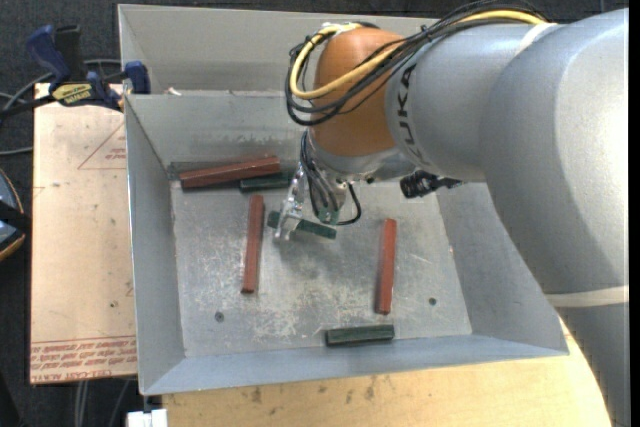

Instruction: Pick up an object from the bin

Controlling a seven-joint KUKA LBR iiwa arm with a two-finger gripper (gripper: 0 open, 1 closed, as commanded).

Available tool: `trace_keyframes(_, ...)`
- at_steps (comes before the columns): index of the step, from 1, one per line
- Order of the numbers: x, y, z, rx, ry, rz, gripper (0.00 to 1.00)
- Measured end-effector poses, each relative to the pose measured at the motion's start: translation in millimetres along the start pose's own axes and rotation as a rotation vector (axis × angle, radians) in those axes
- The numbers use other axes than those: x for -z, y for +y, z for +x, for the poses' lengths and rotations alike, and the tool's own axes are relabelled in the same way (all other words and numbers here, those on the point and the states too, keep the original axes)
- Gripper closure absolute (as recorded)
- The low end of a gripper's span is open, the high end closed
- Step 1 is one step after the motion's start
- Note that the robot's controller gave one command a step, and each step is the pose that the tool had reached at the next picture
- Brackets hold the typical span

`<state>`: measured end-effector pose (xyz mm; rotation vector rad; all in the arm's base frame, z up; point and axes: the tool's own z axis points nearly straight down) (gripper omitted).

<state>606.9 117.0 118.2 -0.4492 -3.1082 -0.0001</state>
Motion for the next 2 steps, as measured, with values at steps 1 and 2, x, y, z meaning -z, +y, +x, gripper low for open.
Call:
trace_keyframes(1, 18, 0, -0.3, 0.000, -0.001, -0.001, 1.00)
trace_keyframes(2, 35, 1, -0.6, 0.001, -0.003, -0.002, 1.00)
